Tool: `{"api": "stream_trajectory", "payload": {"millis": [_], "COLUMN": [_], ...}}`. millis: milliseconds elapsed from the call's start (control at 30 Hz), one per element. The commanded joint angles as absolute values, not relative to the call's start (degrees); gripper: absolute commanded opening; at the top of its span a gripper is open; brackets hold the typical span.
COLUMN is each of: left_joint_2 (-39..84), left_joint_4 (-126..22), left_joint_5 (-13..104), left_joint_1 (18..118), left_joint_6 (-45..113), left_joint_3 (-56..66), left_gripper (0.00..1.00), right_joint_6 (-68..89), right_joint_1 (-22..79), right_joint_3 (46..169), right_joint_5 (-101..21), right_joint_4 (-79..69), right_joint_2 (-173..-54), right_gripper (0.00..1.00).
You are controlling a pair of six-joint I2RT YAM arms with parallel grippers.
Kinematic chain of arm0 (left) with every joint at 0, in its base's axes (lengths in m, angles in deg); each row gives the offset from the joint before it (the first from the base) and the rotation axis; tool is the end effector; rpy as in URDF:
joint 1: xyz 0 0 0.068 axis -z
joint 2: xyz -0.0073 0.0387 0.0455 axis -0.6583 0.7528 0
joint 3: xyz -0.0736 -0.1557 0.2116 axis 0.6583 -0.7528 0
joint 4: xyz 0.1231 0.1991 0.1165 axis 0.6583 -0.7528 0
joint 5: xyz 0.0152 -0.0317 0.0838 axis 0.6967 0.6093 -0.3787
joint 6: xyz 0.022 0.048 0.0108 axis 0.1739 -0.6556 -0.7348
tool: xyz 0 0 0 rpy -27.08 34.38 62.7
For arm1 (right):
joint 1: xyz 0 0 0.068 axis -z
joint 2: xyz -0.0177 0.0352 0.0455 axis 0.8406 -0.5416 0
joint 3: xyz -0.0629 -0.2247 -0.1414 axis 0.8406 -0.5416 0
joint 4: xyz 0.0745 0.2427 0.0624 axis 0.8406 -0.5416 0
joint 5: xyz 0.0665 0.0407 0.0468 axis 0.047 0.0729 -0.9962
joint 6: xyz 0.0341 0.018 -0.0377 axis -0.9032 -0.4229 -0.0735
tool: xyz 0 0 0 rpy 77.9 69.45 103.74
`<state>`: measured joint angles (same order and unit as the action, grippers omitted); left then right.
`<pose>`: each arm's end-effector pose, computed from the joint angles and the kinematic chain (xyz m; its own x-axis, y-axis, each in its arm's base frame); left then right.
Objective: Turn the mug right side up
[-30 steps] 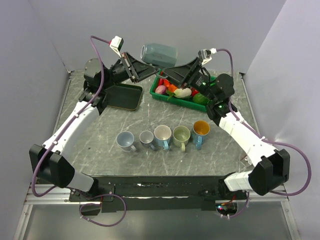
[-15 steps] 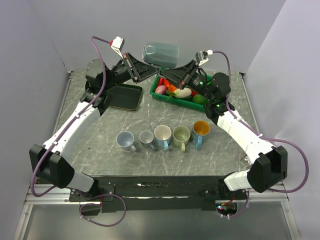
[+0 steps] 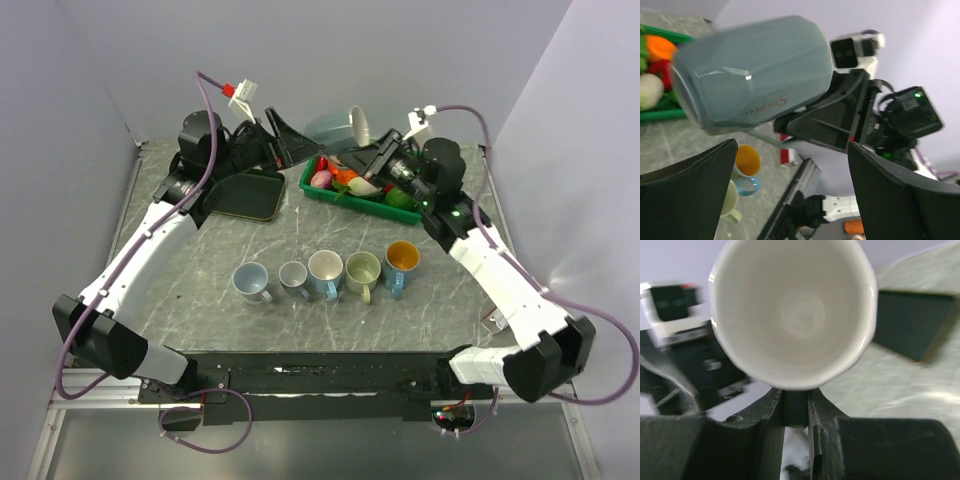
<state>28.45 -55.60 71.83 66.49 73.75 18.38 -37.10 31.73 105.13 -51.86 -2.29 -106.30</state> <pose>0.2861 -0.1574 0.4541 -0.6534 -0.4036 -0.6405 0.5649 0.3033 -0.7674 0.2656 0.1400 0.4275 -0.5655 0.5798 -0.5866 -0.4314 0.3982 0.8095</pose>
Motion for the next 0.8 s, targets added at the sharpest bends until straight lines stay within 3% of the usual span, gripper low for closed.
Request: {"api": "stream_trajectory", "payload": {"millis": [0, 433, 767], "left_joint_2": [28.5, 30.9, 31.4], "left_joint_4": [-64.2, -71.5, -72.5], "left_joint_5": [66.9, 62.7, 61.8], "left_joint_1": [66.5, 66.4, 66.4], "left_joint_6": [65.3, 60.1, 59.2], "left_joint_3": [22.7, 24.6, 25.1], "left_gripper": [0.96, 0.96, 0.96], "right_joint_6": [-22.3, -5.3, -7.6], "right_joint_1": [33.0, 39.1, 43.0], "right_joint_3": [112.0, 109.9, 94.8], "right_joint_5": [-34.8, -7.9, -5.0], "right_joint_4": [-14.0, -34.6, -41.0], "right_joint_2": [-98.2, -88.0, -80.2], "right_gripper": [0.00, 0.00, 0.00]}}
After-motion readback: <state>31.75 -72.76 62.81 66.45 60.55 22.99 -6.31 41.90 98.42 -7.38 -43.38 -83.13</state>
